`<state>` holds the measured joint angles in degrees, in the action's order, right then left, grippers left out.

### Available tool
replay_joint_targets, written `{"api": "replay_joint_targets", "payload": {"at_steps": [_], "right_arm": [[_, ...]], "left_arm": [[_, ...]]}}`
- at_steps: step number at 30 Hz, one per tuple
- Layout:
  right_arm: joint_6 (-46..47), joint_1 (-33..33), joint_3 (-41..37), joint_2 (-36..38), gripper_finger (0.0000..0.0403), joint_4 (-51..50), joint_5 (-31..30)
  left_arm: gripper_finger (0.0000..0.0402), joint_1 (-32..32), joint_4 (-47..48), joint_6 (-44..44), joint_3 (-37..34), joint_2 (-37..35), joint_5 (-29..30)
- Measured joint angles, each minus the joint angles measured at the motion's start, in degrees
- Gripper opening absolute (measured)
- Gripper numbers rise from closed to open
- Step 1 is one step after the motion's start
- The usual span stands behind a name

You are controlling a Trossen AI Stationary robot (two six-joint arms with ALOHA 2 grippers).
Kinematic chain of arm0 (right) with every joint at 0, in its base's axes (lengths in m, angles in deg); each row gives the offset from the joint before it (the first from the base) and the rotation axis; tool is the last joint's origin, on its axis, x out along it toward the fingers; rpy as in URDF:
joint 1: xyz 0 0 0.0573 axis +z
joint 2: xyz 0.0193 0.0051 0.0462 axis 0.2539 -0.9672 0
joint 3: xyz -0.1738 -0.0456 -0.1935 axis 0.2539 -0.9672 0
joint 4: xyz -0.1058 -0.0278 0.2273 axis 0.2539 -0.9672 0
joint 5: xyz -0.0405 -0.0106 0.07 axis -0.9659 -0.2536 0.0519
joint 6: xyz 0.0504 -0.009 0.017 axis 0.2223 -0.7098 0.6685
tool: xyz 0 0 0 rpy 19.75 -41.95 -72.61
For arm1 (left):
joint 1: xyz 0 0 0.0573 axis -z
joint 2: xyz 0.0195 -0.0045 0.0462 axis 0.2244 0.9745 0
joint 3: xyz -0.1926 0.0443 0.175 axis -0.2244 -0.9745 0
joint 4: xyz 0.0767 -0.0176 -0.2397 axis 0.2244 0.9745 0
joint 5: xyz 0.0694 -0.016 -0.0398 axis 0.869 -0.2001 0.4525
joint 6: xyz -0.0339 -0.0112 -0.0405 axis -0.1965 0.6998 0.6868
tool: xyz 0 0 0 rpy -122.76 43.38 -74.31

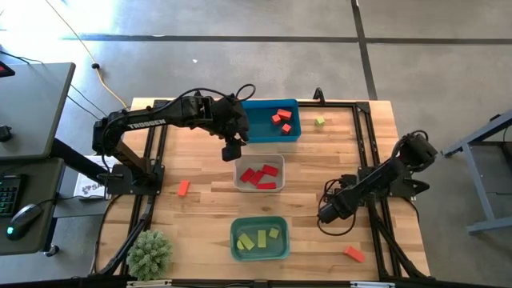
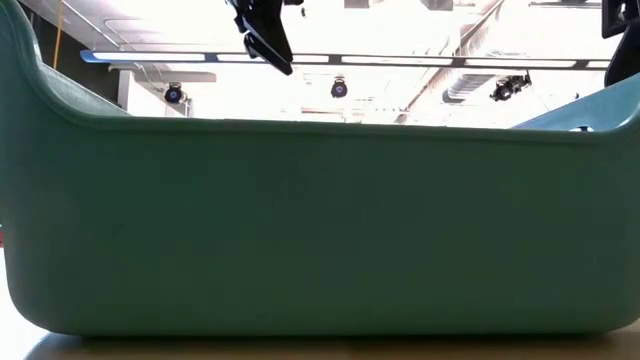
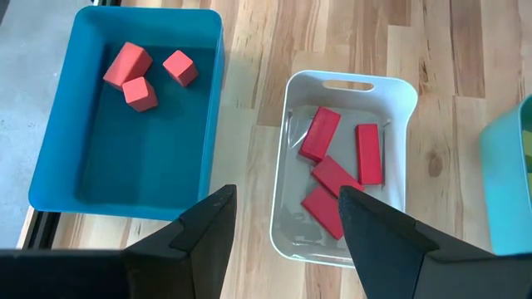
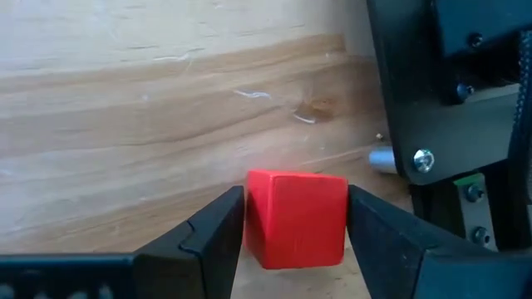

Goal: Sort & place blocks by color
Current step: Put the red block into the gray bin

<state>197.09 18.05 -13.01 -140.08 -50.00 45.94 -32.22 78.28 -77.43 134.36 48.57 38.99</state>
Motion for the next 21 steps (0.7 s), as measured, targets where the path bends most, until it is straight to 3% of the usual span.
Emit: {"api": "replay_joint_targets", "payload": {"at_steps": [4, 10, 14, 18, 21], "right_arm": [[-0.46, 0.00, 0.17, -1.05, 0.0180, 0.42, 0.18], [-1.46, -0.01, 0.10, -1.06, 0.0115, -0.18, 0.72], [-2.36, -0.01, 0.11, 0.41, 0.0114, 0.31, 0.74], [-2.86, -0.01, 0.11, 5.50, 0.0111, 1.45, -3.49], [-3.70, -0.39, 0.11, 10.54, 0.0110, 0.96, -10.39]], "left_arm": [[0.0200, 0.00, -0.54, 0.00, 0.00, 0.00, 0.00], [0.0200, -0.01, -0.57, -0.02, 0.00, 0.00, 0.00], [0.0200, 0.00, -0.67, -0.02, 0.00, 0.00, 0.00], [0.0200, -0.01, -0.77, -0.02, 0.00, 0.00, 0.00], [0.0200, 0.00, -1.48, 0.04, 0.00, 0.00, 0.00]]}}
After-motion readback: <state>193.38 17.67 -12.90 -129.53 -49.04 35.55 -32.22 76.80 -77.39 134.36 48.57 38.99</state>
